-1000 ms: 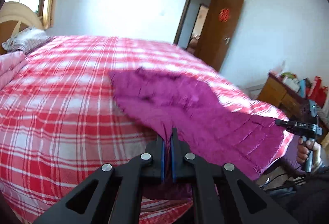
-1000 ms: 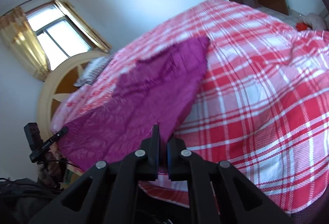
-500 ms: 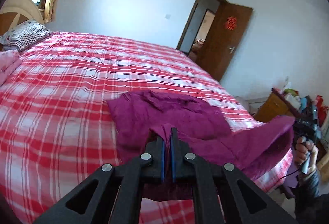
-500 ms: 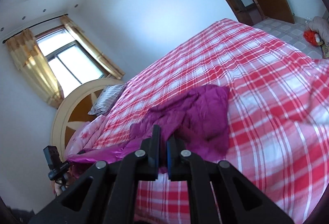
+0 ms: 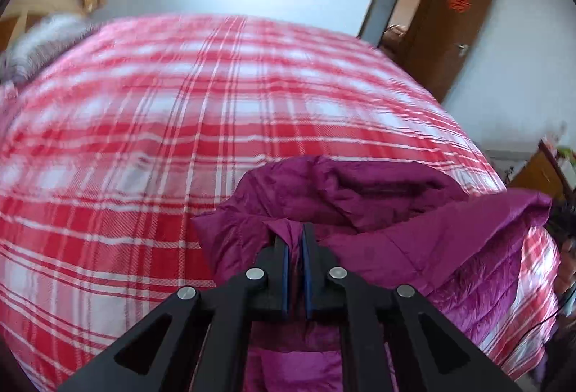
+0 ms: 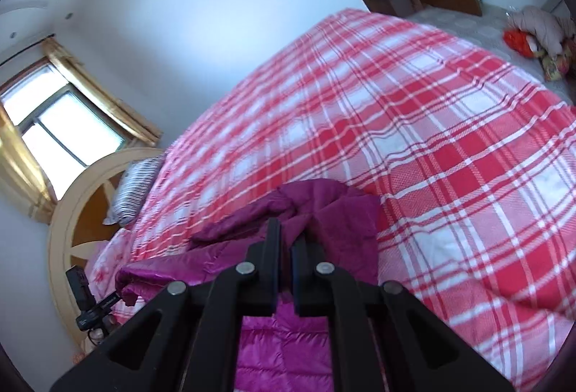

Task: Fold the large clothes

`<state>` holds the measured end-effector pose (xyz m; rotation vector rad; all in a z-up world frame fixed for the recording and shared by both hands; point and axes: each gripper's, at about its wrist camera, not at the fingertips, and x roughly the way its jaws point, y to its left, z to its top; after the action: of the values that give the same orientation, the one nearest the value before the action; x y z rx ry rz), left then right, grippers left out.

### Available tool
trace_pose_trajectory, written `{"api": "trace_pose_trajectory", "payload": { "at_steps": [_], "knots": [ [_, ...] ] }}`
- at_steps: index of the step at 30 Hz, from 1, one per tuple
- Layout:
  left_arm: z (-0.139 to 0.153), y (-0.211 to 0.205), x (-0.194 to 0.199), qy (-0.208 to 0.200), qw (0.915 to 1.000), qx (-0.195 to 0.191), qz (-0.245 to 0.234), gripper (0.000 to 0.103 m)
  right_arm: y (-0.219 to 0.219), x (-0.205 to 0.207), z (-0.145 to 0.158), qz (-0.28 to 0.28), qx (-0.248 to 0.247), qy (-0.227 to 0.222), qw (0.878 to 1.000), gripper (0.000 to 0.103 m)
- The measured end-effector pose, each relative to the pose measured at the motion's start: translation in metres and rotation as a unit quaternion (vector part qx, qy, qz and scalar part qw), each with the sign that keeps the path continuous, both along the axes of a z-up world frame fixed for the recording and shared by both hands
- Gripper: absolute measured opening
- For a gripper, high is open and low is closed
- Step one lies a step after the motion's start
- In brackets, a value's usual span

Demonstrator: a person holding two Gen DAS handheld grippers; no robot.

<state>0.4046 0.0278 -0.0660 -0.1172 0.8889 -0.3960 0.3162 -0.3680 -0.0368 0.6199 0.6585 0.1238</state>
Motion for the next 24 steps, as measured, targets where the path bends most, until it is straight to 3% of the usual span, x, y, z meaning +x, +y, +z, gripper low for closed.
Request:
{"api": "trace_pose_trajectory", "payload": {
  "at_steps": [2, 4, 8, 13, 15, 17, 18, 22, 24],
  "knots": [
    [-0.002, 0.012, 0.010, 0.020, 0.9992, -0.027, 0.021, 0.012, -0.003, 0.016, -0.009, -0.005, 0.003, 0.013, 1.000, 0.008],
    [0.003, 0.016, 0.012, 0.018, 0.9989, -0.019, 0.040, 0.026, -0.006, 0.030, -0.018, -0.006, 0.002, 0.023, 1.000, 0.008],
    [0.027, 0.040, 0.002, -0.050, 0.9922, 0.016, 0.113, 0.061, -0.010, 0.049, -0.032, -0.007, 0.002, 0.042, 0.999, 0.008],
    [0.033, 0.001, -0.015, -0.099, 0.9879, 0.073, 0.094, 0.063, 0.001, 0.089, -0.042, 0.012, -0.029, 0.052, 0.998, 0.012],
    [0.029, -0.020, -0.019, -0.105, 0.9890, 0.074, 0.074, 0.063, 0.004, 0.101, -0.044, -0.001, -0.029, 0.056, 0.998, 0.022],
    [0.020, -0.047, -0.024, -0.109, 0.9888, 0.090, 0.049, 0.063, 0.008, 0.102, -0.041, -0.010, -0.040, 0.052, 0.998, 0.074],
    [0.014, -0.063, -0.024, -0.112, 0.9877, 0.102, 0.037, 0.063, 0.014, 0.097, -0.037, -0.023, -0.055, 0.043, 0.997, 0.081],
    [-0.009, -0.102, -0.016, -0.117, 0.9820, 0.147, 0.019, 0.063, 0.049, 0.072, -0.015, -0.049, -0.149, -0.008, 0.988, 0.083],
    [-0.024, -0.117, -0.009, -0.124, 0.9746, 0.185, 0.023, 0.063, 0.070, 0.063, -0.015, -0.026, -0.160, -0.027, 0.986, 0.083]
  ]
}}
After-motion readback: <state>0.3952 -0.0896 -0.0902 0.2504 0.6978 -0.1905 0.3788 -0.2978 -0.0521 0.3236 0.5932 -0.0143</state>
